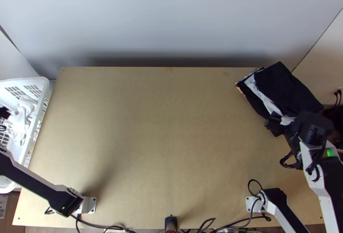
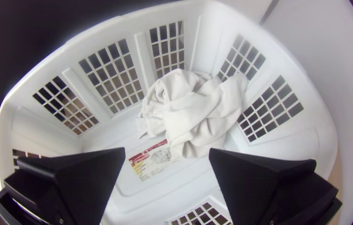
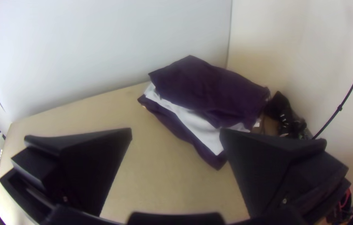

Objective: Fold the t-shirt

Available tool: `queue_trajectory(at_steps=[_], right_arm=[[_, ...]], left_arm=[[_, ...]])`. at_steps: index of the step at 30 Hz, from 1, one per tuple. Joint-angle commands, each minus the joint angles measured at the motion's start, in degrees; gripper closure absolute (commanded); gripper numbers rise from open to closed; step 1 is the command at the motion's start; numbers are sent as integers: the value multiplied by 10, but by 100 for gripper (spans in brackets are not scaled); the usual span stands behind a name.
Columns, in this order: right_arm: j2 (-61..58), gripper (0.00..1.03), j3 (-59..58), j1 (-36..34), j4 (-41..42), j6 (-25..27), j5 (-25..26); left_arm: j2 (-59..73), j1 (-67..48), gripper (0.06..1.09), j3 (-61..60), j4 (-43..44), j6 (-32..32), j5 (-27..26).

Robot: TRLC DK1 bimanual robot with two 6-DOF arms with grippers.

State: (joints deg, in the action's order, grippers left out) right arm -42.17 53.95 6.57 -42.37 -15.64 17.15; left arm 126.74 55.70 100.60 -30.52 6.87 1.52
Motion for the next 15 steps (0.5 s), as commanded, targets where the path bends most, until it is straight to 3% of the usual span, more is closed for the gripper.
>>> queue_trajectory(at_steps=[1, 10, 15], right_arm=[[-15, 5, 51, 1, -46, 9, -1], [-18, 5, 89, -4, -82, 35, -2], [-19, 5, 97, -19, -90, 39, -2]], left_arm=[[116, -15, 11, 127, -6, -27, 0], [249, -37, 11, 274, 1, -41, 0], [301, -34, 11, 282, 11, -58, 0]])
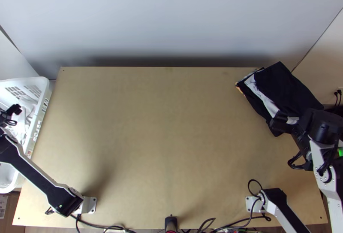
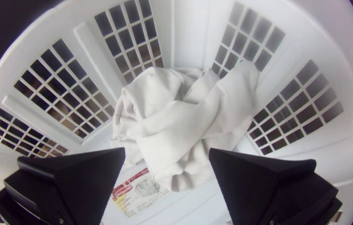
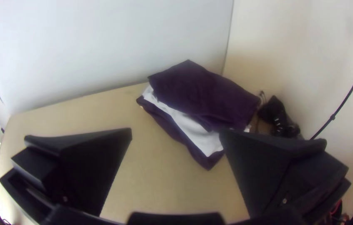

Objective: Fold the t-shirt

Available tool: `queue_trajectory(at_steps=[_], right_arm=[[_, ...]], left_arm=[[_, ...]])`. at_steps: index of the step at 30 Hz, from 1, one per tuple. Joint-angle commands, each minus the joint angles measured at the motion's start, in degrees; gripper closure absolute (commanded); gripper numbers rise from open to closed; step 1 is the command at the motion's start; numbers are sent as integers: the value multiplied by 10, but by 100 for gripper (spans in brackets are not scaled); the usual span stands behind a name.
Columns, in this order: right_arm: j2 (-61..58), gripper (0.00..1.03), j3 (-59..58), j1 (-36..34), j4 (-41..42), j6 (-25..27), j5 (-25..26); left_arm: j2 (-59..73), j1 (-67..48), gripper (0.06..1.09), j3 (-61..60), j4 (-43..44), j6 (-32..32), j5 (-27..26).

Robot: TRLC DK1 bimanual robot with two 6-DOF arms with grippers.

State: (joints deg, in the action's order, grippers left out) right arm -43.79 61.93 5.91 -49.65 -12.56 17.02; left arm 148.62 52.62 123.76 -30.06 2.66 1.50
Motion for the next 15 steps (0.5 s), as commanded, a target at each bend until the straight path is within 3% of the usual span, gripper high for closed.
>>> queue_trajectory(at_steps=[1, 11, 15], right_arm=[[-3, 5, 20, -16, -18, 10, -1], [-2, 5, 27, -25, -25, 21, -1], [1, 5, 28, -23, -22, 31, -1]], left_arm=[[95, -1, 11, 50, 12, -16, -1], [147, 7, 11, 50, 63, -21, 0], [153, 1, 13, 49, 61, -51, 20]])
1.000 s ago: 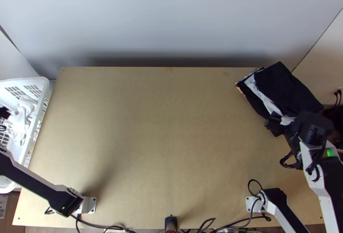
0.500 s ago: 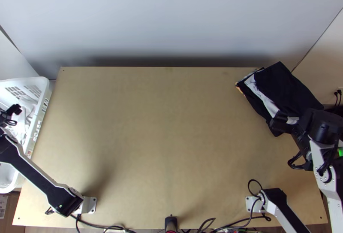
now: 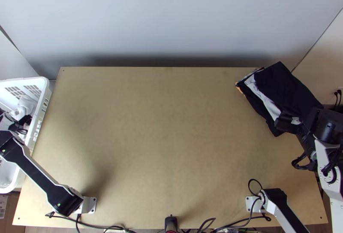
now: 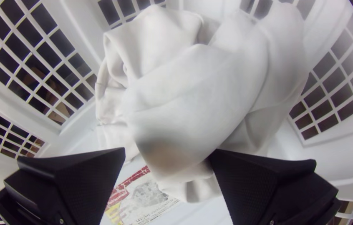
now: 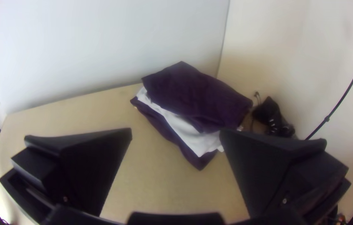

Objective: Fold the t-shirt

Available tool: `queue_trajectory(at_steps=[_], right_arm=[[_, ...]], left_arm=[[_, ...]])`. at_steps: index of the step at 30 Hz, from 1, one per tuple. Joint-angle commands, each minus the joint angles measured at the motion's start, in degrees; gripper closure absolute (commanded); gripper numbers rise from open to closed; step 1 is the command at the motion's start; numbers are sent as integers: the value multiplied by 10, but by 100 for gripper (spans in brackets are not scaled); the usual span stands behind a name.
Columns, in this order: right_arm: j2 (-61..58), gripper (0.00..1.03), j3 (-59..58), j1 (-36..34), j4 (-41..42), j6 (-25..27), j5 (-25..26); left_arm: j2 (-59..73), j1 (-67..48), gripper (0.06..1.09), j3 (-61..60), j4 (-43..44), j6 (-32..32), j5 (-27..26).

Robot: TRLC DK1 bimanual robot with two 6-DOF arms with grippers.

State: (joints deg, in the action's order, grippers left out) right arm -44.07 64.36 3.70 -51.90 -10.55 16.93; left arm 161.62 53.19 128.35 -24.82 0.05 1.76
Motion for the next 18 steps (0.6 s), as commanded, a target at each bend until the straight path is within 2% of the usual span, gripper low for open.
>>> queue_trajectory(at_steps=[1, 2, 3, 4, 5, 8, 12, 13, 15, 18], right_arm=[[8, 5, 4, 1, 4, 14, -1], [12, 5, 4, 3, 7, 16, -1], [15, 5, 5, 4, 10, 17, -1], [19, 5, 5, 6, 15, 18, -1], [22, 5, 5, 6, 20, 24, -1], [27, 5, 4, 10, 29, 27, -2], [27, 5, 3, 17, 35, 28, -2], [27, 5, 2, 19, 36, 29, -3], [27, 5, 1, 23, 40, 29, -7], [27, 5, -16, 40, 57, 45, -8]], left_arm=[[24, -5, 24, 2, 7, -33, 20], [24, -5, 41, 2, 9, -38, 20], [24, -5, 62, 2, 19, -40, 23], [24, -3, 89, 2, 30, -46, 24], [25, -2, 106, 2, 37, -56, 24], [19, -1, 105, 1, 16, -78, 24], [-54, -5, 105, -6, -65, -68, 18], [-89, -6, 105, -16, -86, -62, 3], [-168, -7, 105, -35, -137, -41, -56], [-315, -1, 105, -98, -155, -1, -195]])
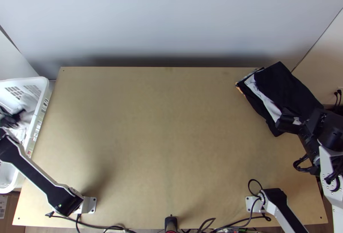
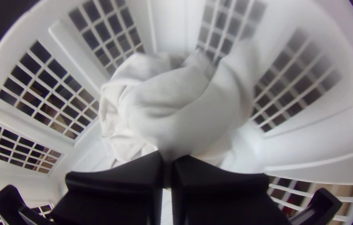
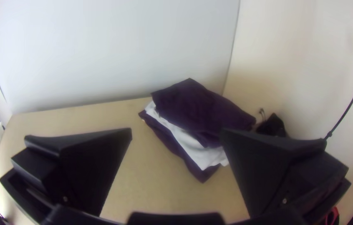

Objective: Fold the t-shirt

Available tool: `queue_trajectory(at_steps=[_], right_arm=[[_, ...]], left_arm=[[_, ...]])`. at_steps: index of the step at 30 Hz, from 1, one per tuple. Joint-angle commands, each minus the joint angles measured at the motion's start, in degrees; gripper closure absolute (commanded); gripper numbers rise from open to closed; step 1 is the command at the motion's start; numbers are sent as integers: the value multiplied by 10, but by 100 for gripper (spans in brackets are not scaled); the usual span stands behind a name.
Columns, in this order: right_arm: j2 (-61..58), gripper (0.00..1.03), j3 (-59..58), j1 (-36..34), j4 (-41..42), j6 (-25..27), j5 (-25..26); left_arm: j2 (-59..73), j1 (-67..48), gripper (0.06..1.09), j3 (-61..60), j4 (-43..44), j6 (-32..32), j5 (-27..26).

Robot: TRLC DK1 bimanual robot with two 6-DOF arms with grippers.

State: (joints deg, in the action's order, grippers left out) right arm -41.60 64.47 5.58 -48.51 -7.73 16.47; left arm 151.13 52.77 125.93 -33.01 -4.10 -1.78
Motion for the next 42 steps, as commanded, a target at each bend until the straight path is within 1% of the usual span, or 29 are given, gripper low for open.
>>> queue_trajectory(at_steps=[1, 5, 11, 15, 19, 23, 26, 29, 31, 34, 36, 38, 40, 42], right_arm=[[3, 5, -25, 29, 32, 25, -2], [6, 5, -50, 58, 54, 39, -2], [12, 5, -73, 70, 75, 47, -2], [27, 5, -95, 71, 91, 64, -2], [35, 5, -113, 80, 100, 62, -2], [34, 5, -119, 79, 104, 50, -2], [34, 5, -121, 77, 112, 48, -2], [32, 5, -122, 78, 127, 48, -2], [30, 5, -122, 80, 136, 48, -3], [22, 5, -120, 81, 142, 39, -3], [20, 5, -121, 82, 145, 39, -3], [18, 5, -120, 83, 146, 39, -3], [17, 5, -120, 83, 148, 39, -3], [16, 5, -121, 83, 148, 39, -3]], left_arm=[[-257, 2, 105, -91, -73, 48, -183], [-403, -15, 105, -128, -73, 63, -217], [-573, -68, 105, -167, -73, 80, -238], [-684, -116, 105, -220, -66, 101, -282], [-802, -210, 105, -329, -14, 129, -288], [-912, -347, 105, -438, 26, 146, -286], [-980, -451, 105, -521, 61, 170, -278], [-1030, -568, 105, -592, 70, 174, -248], [-1058, -639, 105, -643, 89, 190, -229], [-1082, -731, 105, -720, 126, 200, -176], [-1082, -759, 105, -764, 154, 204, -156], [-1074, -779, 105, -798, 175, 210, -148], [-1064, -798, 105, -817, 192, 213, -132], [-1059, -802, 105, -824, 199, 213, -128]])
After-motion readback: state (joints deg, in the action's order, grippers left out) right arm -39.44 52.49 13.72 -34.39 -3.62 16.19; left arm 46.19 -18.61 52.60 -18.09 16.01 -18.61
